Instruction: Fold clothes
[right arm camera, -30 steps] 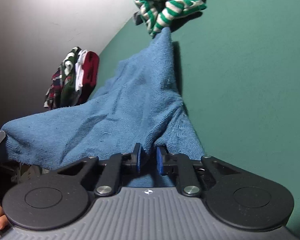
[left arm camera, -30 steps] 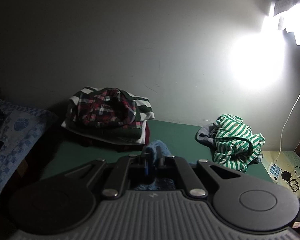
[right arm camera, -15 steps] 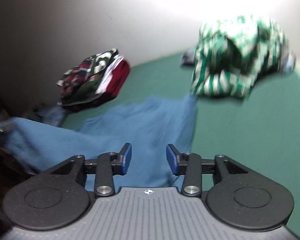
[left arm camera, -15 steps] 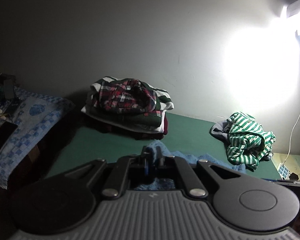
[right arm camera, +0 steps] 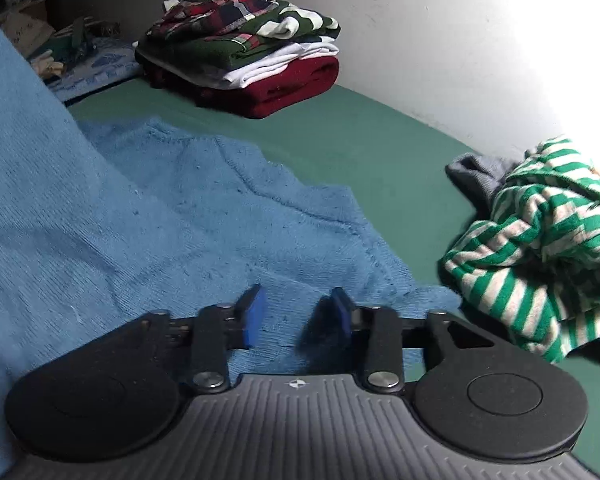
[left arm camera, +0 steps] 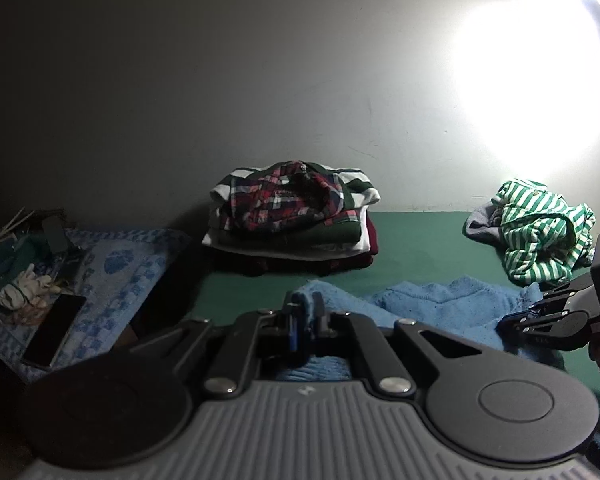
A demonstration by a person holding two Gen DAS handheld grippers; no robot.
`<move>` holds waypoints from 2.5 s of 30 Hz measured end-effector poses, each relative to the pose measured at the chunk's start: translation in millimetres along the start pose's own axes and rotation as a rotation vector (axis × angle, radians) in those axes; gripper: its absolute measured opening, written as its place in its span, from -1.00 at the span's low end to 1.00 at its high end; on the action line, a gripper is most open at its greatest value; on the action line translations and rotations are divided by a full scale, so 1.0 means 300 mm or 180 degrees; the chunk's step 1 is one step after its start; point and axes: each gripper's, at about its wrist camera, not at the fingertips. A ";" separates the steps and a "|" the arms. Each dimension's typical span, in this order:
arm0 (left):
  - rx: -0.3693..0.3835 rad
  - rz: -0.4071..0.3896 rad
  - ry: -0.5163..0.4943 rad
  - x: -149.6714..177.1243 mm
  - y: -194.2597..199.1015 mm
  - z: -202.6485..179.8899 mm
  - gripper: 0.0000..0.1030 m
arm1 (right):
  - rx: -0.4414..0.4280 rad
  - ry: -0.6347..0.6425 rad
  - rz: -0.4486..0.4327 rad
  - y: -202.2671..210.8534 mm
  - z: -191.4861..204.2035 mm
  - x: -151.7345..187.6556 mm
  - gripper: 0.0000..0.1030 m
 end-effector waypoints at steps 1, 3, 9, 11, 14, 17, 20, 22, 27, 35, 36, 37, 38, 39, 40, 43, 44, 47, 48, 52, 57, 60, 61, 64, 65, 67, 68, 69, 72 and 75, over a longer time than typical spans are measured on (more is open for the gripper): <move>-0.0043 0.0006 -0.0009 0.006 0.000 0.001 -0.95 | -0.0011 0.0014 -0.0035 0.006 0.012 -0.003 -0.93; -0.0138 -0.0016 -0.0007 0.011 0.012 0.007 -0.95 | -0.0039 0.0059 -0.0121 0.019 0.040 -0.009 -0.94; -0.0338 -0.0049 0.0110 0.015 0.038 0.055 -0.94 | -0.0141 -0.0041 -0.0185 -0.035 0.107 -0.026 -0.91; -0.0300 0.0059 0.0160 0.027 0.010 0.059 -0.94 | -0.0108 -0.0076 -0.0184 -0.056 0.110 -0.025 -0.77; -0.0231 0.0170 0.0207 0.043 -0.021 0.052 -0.94 | -0.0201 -0.0442 -0.0312 0.037 0.055 -0.032 -0.52; -0.0214 0.0181 0.0219 0.051 -0.023 0.042 -0.94 | -0.0272 -0.0708 -0.0515 0.204 -0.002 -0.010 -0.25; -0.0241 0.0155 0.0197 0.041 -0.014 0.043 -0.94 | -0.0239 -0.0646 -0.0502 0.376 -0.011 0.072 -0.24; -0.0247 0.0139 0.0180 0.029 -0.014 0.047 -0.94 | -0.0279 -0.0612 -0.0391 0.460 0.005 0.154 -0.24; -0.0145 0.0151 0.0198 -0.009 -0.039 0.069 -0.94 | -0.0207 -0.0535 0.0011 0.587 0.113 0.397 -0.24; 0.0188 0.0132 0.0030 -0.042 -0.089 0.100 -0.94 | 0.0018 -0.1365 0.0214 0.761 0.236 0.630 -0.23; 0.0223 0.0124 0.0003 -0.043 -0.097 0.103 -0.94 | 0.0030 -0.1510 0.0236 0.774 0.252 0.651 -0.23; 0.0259 0.0116 -0.0023 -0.044 -0.105 0.106 -0.94 | 0.0073 -0.1589 0.0252 0.784 0.272 0.668 -0.22; 0.0303 0.0109 -0.0035 -0.045 -0.113 0.111 -0.94 | 0.0160 -0.1639 0.0265 0.790 0.295 0.684 -0.20; 0.0358 0.0105 -0.0034 -0.045 -0.121 0.116 -0.94 | 0.0255 -0.1696 0.0271 0.797 0.320 0.704 -0.18; 0.0402 0.0102 -0.0036 -0.044 -0.127 0.120 -0.94 | 0.0341 -0.1785 0.0263 0.802 0.343 0.724 -0.13; 0.0500 0.0103 -0.0053 -0.039 -0.142 0.128 -0.94 | 0.0549 -0.2164 0.0179 0.810 0.377 0.769 -0.09; 0.0520 0.0104 -0.0055 -0.037 -0.146 0.132 -0.94 | 0.0591 -0.2309 0.0134 0.817 0.381 0.784 -0.08; 0.0542 0.0108 -0.0048 -0.033 -0.153 0.146 -0.94 | 0.0589 -0.2643 -0.0014 0.825 0.393 0.816 -0.08; 0.0549 0.0110 -0.0046 -0.031 -0.155 0.150 -0.94 | 0.0585 -0.2752 -0.0064 0.827 0.397 0.826 -0.08; 0.0560 0.0118 -0.0074 -0.034 -0.160 0.159 -0.94 | 0.0424 -0.2957 -0.0169 0.824 0.416 0.839 -0.08; 0.0567 0.0126 -0.0162 -0.039 -0.168 0.149 -0.94 | 0.0163 -0.2872 -0.0210 0.851 0.451 0.818 -0.12; 0.0555 0.0102 -0.0225 -0.039 -0.165 0.138 -0.92 | 0.0082 -0.2577 -0.0136 0.888 0.489 0.805 -0.24; 0.0549 0.0098 -0.0242 -0.039 -0.164 0.136 -0.92 | 0.0062 -0.2472 -0.0107 0.901 0.502 0.800 -0.45; 0.0551 0.0114 -0.0242 -0.040 -0.170 0.135 -0.91 | 0.0227 -0.2414 0.0012 0.896 0.507 0.819 -0.84; 0.0550 0.0124 -0.0238 -0.040 -0.173 0.136 -0.91 | 0.0299 -0.2448 0.0052 0.888 0.503 0.829 -0.87; 0.0538 0.0135 -0.0251 -0.041 -0.174 0.134 -0.91 | 0.0422 -0.2484 0.0090 0.884 0.501 0.842 -0.88; 0.0536 0.0134 -0.0260 -0.042 -0.174 0.133 -0.91 | 0.0467 -0.2474 0.0074 0.892 0.504 0.842 -0.88; 0.0540 0.0127 -0.0264 -0.044 -0.172 0.134 -0.91 | 0.0516 -0.2447 0.0069 0.908 0.509 0.839 -0.89; 0.0557 0.0114 -0.0236 -0.051 -0.170 0.141 -0.91 | 0.0757 -0.2340 0.0089 0.964 0.520 0.831 -0.90; 0.0562 0.0121 -0.0212 -0.054 -0.177 0.141 -0.91 | 0.0989 -0.2262 0.0192 0.969 0.521 0.831 -1.00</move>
Point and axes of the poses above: each gripper's, at about its wrist camera, not at the fingertips, and y roughly against the way its jaws point, z to its left, x to its underside, and after that the axes turned 9 degrees about -y, right-handed
